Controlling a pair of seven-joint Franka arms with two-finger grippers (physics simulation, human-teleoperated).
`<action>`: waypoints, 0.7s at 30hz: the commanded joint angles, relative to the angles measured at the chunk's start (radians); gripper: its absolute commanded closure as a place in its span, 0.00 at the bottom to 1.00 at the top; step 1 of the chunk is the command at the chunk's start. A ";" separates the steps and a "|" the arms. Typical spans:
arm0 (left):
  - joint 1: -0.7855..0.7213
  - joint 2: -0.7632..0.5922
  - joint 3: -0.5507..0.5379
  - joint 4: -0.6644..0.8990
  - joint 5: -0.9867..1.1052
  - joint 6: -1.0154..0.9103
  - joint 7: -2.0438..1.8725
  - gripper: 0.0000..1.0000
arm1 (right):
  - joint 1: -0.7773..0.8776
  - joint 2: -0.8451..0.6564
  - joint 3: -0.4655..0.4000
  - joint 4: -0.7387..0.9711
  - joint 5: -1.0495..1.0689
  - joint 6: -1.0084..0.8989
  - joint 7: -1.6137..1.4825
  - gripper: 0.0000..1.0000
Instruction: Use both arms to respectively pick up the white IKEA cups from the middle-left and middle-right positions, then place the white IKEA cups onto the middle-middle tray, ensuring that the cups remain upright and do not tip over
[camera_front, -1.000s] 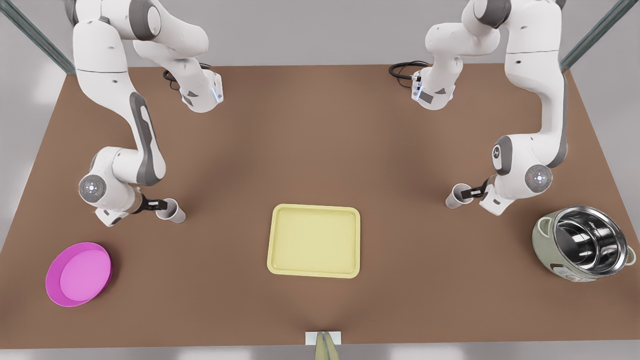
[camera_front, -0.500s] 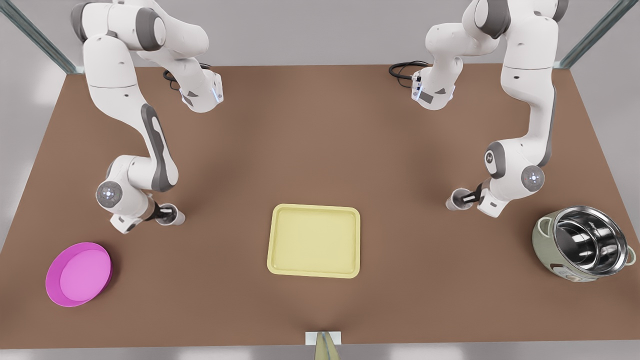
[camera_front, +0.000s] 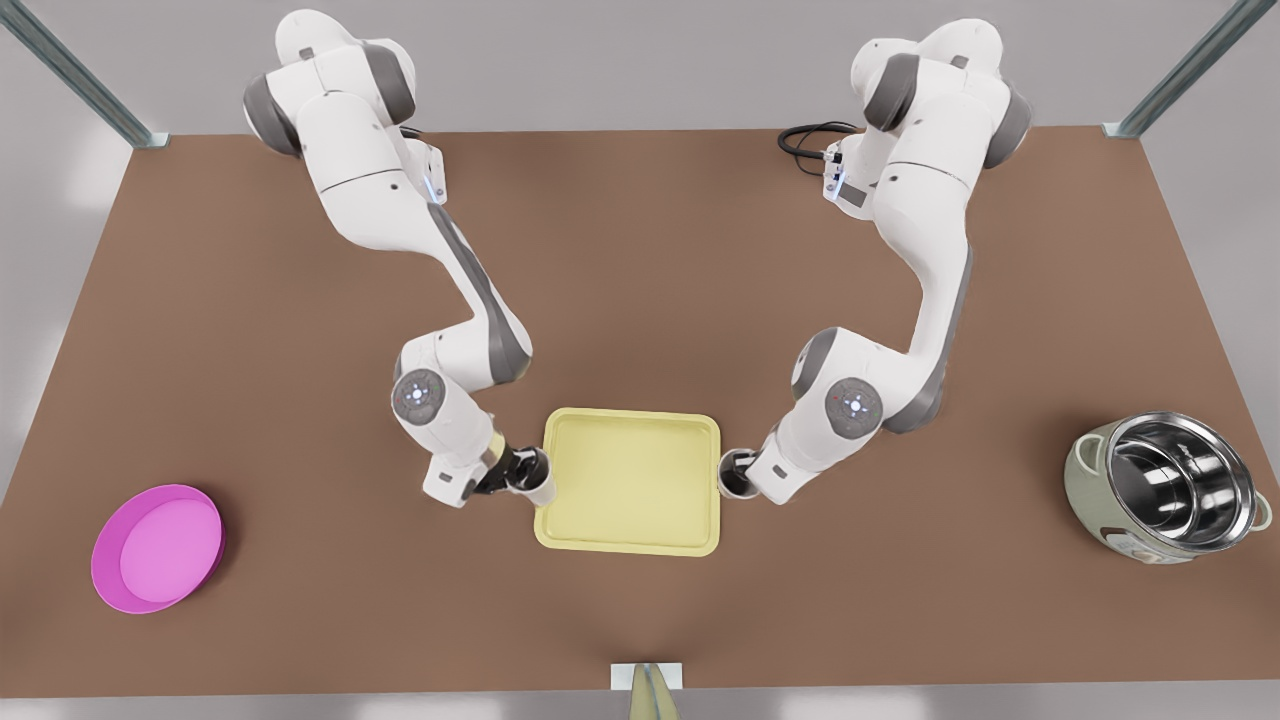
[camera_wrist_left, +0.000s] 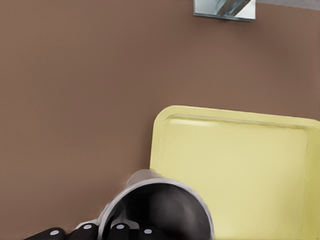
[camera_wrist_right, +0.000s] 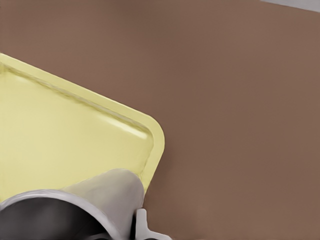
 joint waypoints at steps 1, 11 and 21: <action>-0.034 0.071 -0.025 0.096 0.019 -0.069 -0.921 0.79 | 0.032 0.008 0.000 -0.001 0.005 0.002 0.419 0.79; -0.057 0.223 -0.068 0.159 0.042 -0.020 -0.916 0.79 | 0.075 0.111 0.000 0.022 -0.004 0.002 0.437 0.79; -0.049 0.215 -0.070 0.136 0.041 -0.024 -0.909 0.00 | 0.083 0.115 0.000 0.051 -0.007 0.001 0.427 0.00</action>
